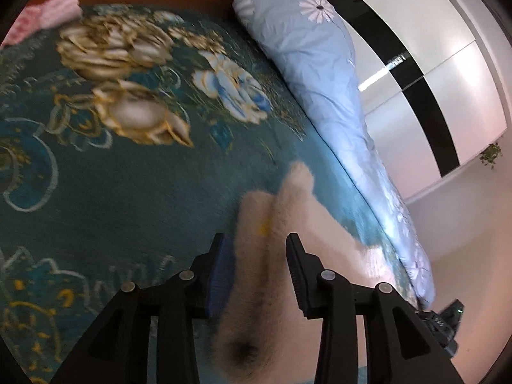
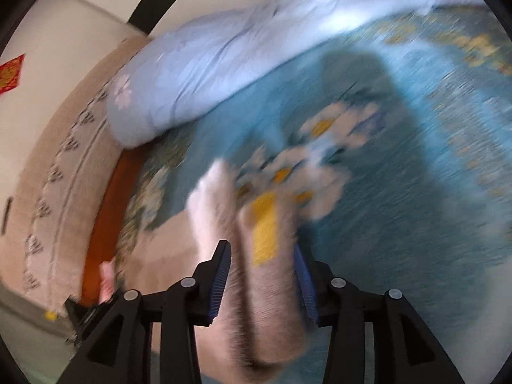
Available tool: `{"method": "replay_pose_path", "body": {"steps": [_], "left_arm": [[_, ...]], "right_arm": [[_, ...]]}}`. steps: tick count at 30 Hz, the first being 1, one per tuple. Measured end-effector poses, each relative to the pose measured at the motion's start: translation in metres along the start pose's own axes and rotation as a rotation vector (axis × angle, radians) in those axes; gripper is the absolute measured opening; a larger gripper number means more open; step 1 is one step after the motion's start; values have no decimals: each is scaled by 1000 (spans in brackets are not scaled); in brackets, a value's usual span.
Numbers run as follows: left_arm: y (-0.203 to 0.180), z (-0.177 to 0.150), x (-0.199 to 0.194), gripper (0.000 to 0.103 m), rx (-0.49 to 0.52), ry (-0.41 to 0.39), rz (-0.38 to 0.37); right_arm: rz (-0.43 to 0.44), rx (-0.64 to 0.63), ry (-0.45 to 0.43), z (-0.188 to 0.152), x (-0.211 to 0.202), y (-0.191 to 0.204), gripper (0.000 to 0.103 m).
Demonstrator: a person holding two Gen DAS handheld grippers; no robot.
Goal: Fold clothes
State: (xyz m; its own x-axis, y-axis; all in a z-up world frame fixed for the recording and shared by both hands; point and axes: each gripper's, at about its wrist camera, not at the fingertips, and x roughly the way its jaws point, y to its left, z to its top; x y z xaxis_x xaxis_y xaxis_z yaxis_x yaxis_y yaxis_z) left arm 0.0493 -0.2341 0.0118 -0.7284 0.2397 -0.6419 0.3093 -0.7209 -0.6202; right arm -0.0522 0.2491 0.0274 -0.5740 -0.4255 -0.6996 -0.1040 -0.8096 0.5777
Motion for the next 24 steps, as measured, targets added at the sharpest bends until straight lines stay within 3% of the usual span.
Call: {"method": "replay_pose_path", "body": {"steps": [3, 6, 11, 16, 20, 24], "left_arm": [[-12, 3, -10, 39, 64, -38, 16], [-29, 0, -21, 39, 139, -63, 8], [-56, -15, -17, 39, 262, -37, -8], [-74, -29, -4, 39, 336, 26, -16], [-70, -35, 18, 39, 307, 112, 8], [-66, -37, 27, 39, 278, 146, 18]], "right_arm": [[-75, -3, -93, 6, -31, 1, 45], [-108, -106, -152, 0, -53, 27, 45], [-90, -352, -77, -33, -39, 80, 45], [-98, -449, 5, -64, -8, 89, 45], [-151, -423, 32, -70, 10, 72, 45], [-125, -347, 41, -69, 19, 55, 45]]}}
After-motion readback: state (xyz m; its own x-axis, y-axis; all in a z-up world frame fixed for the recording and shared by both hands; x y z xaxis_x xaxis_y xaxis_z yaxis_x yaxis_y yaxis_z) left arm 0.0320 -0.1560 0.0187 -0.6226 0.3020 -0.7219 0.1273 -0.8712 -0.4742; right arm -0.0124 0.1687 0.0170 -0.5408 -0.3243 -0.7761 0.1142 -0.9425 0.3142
